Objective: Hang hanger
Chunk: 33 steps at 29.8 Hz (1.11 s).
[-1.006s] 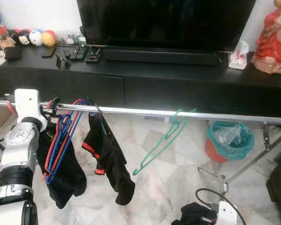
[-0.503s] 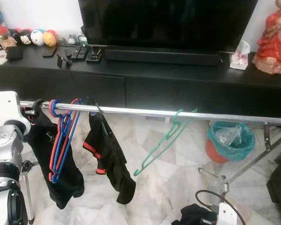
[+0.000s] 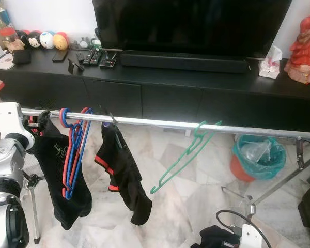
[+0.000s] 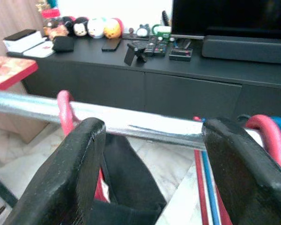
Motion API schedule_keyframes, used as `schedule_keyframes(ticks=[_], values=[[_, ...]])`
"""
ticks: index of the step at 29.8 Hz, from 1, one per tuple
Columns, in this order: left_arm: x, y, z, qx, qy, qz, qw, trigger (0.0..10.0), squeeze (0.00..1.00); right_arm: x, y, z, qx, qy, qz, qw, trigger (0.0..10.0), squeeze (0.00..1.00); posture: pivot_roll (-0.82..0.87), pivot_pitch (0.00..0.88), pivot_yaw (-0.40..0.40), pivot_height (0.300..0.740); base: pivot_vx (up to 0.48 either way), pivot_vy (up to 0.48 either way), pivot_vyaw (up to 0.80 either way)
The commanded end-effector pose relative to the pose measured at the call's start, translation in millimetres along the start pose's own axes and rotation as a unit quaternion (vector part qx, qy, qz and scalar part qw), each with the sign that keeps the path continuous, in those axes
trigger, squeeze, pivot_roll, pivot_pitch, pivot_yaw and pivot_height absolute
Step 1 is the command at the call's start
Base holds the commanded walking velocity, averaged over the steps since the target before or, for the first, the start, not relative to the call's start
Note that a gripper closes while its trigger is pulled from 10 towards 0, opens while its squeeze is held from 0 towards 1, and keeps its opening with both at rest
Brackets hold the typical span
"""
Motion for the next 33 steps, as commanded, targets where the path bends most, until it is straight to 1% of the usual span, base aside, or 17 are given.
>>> schedule_keyframes(ticks=[1,2,6,12,15,18,21,33], values=[[3,-0.9,3.2,-0.018,-0.017,-0.002,1.000,10.0,0.00,-5,1.0,2.1,-0.003,-0.002,-0.008,1.000,10.0,0.00,0.05,0.032,0.028,0.740,0.000,0.000,0.00],[3,-1.1,4.8,-0.022,-0.020,-0.002,1.000,10.0,0.00,-5,1.0,2.0,-0.003,-0.002,-0.007,1.000,10.0,0.00,0.05,0.032,0.028,0.740,0.000,0.000,0.00],[-2,-3.0,20.3,-0.052,-0.045,-0.007,0.998,10.0,0.00,-5,1.1,1.4,-0.003,-0.003,-0.007,1.000,10.0,0.00,0.05,0.035,0.030,0.740,0.000,0.000,0.00],[-8,-4.4,33.3,-0.066,-0.070,-0.011,0.995,10.0,0.00,-5,1.2,0.8,-0.003,-0.004,-0.007,1.000,10.0,0.00,0.04,0.041,0.035,0.740,0.000,0.000,0.00],[-10,-4.5,40.1,-0.082,-0.082,-0.016,0.993,10.0,0.00,-5,1.3,0.9,-0.004,-0.004,-0.007,1.000,10.0,0.00,0.04,0.044,0.035,0.740,0.000,0.000,0.00],[-9,-5.1,45.2,-0.091,-0.078,-0.012,0.993,10.0,0.00,-6,1.4,1.0,-0.004,-0.005,-0.007,1.000,10.0,0.00,0.04,0.047,0.035,0.740,0.000,0.000,0.00],[-7,-6.1,56.6,-0.111,-0.075,-0.004,0.991,10.0,0.00,-6,1.4,0.7,-0.004,-0.004,-0.006,1.000,10.0,0.00,0.04,0.048,0.035,0.740,0.000,0.000,0.00],[-5,-7.7,71.3,-0.125,-0.071,0.006,0.990,10.0,0.00,-4,1.1,-0.7,-0.003,-0.003,-0.003,1.000,10.0,0.00,0.04,0.050,0.029,0.740,0.000,0.000,0.00]])
Point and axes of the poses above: a point about 5 cm out from each wrist's last joint towards the gripper, its own y axis pointing back from the gripper into the wrist, its own x axis along the axis of the wrist's last joint, z = x × y, the point moved 6 cm from there along -y, pointing out of the wrist towards the gripper, and after that the axes turned 6 degrees about y, right-handed, at the moved point
